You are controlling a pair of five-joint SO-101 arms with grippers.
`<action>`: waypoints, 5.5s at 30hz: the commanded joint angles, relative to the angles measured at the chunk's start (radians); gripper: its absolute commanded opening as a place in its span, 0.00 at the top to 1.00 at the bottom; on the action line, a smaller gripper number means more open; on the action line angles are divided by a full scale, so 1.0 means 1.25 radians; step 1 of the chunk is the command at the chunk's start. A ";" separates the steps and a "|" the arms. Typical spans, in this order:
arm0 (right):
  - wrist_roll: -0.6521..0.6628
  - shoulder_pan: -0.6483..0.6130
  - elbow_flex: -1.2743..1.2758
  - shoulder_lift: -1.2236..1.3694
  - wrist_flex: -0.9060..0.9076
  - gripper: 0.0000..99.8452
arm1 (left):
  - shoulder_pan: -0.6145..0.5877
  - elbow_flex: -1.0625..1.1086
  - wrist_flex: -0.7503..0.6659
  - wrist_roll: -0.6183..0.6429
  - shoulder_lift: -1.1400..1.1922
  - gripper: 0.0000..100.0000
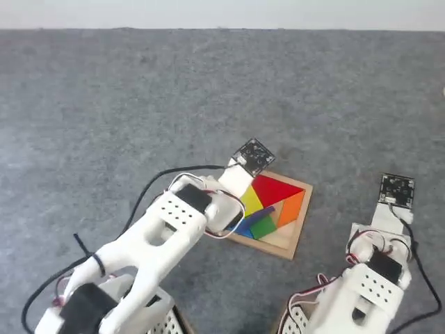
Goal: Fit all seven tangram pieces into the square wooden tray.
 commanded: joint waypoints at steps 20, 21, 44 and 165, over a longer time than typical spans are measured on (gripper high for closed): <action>-0.006 0.007 -0.036 -0.015 -0.021 0.66 | 0.112 -0.147 0.053 0.028 0.115 0.91; -0.006 0.007 -0.036 -0.015 -0.021 0.66 | 0.112 -0.149 0.061 0.028 0.115 0.91; -0.006 -0.013 -0.036 -0.015 -0.021 0.66 | 0.220 -0.265 0.101 0.065 0.302 0.91; -0.002 -0.013 -0.039 -0.015 -0.020 0.66 | 0.288 -0.386 0.129 -0.022 0.395 0.92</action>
